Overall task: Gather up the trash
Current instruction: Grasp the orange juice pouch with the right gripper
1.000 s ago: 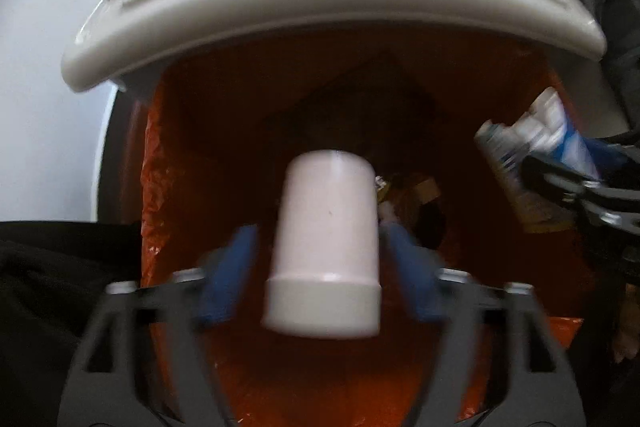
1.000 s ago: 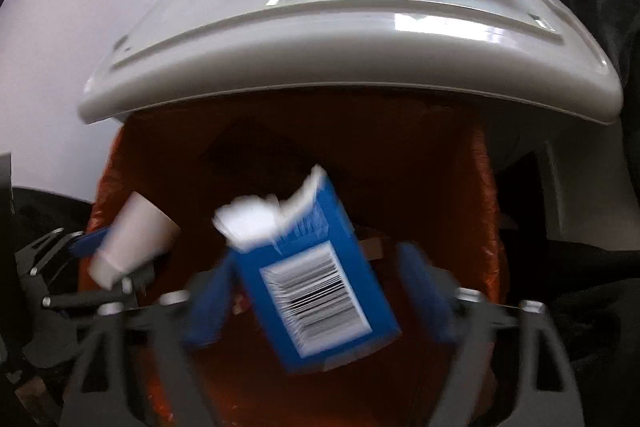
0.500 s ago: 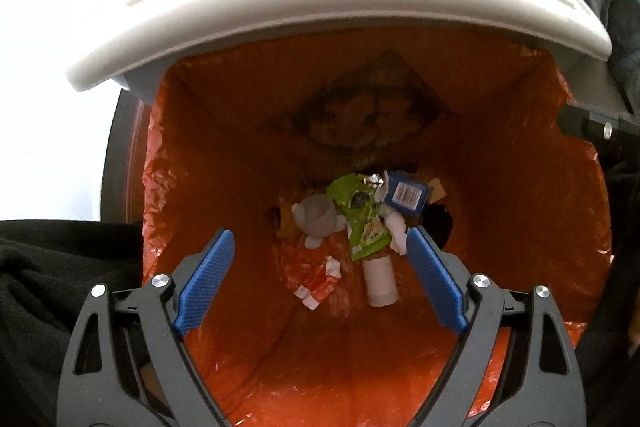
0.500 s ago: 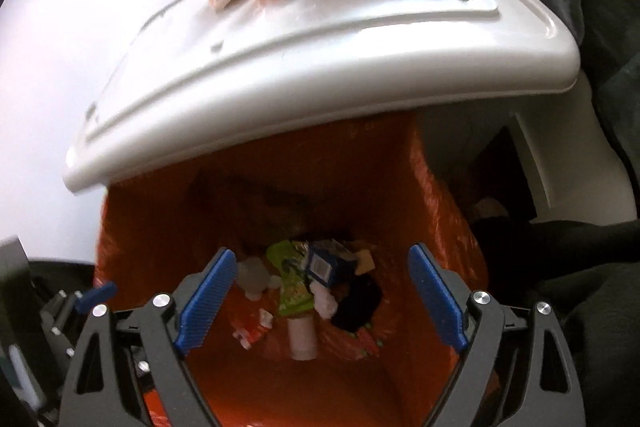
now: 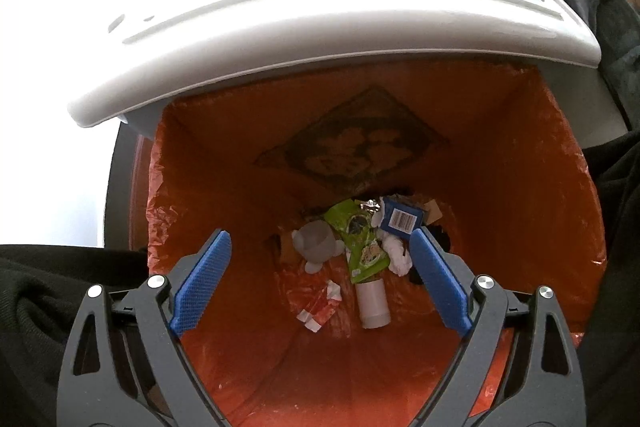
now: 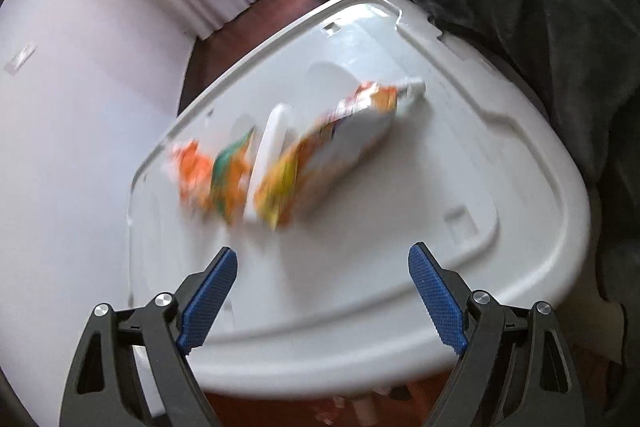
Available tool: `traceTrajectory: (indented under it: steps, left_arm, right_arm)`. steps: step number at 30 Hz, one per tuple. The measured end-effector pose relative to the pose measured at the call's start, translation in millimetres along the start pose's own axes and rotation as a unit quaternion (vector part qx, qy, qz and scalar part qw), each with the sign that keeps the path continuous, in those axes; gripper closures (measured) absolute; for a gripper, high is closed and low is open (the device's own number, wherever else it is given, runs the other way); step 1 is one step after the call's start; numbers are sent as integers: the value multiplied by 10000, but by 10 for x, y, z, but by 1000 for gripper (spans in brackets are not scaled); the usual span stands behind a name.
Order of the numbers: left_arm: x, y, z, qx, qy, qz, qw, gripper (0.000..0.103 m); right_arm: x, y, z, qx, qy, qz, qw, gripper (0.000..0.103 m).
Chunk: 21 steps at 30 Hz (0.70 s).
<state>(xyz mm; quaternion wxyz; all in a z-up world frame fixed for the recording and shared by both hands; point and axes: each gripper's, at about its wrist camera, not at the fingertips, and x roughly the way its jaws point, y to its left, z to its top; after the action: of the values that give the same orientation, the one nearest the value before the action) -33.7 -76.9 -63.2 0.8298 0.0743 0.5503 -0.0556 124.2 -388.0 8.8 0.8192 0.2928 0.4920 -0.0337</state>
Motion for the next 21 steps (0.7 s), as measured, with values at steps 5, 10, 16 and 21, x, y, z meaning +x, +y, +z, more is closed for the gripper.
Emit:
traceTrajectory:
  steps: [5, 10, 16, 21]
  left_arm:
    - [-3, 53, -14, -82, 40, -49, 9999, 15]
    - [-31, 54, -17, -83, -33, -109, 9999, 15]
    - [-40, 48, -6, -64, -38, -149, 9999, 15]
    - [-48, 58, 15, -74, -46, -182, 9998, 15]
  right_arm:
    - [296, 9, 315, 535, 155, -216, 9982, 18]
    - [547, 25, 491, 1059, 248, -304, 9936, 19]
    - [887, 256, 666, 833, 219, -1088, 9903, 34]
    - [1122, 566, 660, -187, 85, -2188, 9756, 42]
